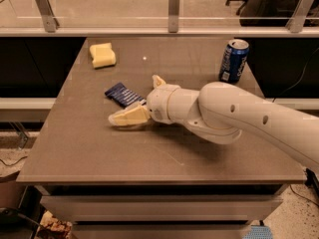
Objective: Pick rxbar blueberry
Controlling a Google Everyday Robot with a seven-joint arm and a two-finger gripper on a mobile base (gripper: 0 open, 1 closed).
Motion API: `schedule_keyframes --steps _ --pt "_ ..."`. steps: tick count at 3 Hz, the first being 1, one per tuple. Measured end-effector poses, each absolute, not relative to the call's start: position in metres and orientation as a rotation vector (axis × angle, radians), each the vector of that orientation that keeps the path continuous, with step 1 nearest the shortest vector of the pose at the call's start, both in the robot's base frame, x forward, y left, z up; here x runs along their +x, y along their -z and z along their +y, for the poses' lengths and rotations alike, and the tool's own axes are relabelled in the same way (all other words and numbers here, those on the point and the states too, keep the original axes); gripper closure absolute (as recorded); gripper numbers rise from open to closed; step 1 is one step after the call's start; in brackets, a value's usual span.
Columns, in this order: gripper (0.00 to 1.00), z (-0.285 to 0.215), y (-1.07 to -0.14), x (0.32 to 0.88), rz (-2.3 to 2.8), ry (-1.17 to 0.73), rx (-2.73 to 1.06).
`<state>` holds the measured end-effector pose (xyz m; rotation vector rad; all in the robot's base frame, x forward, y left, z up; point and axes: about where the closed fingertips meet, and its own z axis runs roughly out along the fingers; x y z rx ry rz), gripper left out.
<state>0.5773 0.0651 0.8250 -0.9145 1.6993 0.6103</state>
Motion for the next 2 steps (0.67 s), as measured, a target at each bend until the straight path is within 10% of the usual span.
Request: schedule_keyframes --steps 2 --pt "0.0 0.0731 -0.826 0.5814 1.713 -0.542 -0.812"
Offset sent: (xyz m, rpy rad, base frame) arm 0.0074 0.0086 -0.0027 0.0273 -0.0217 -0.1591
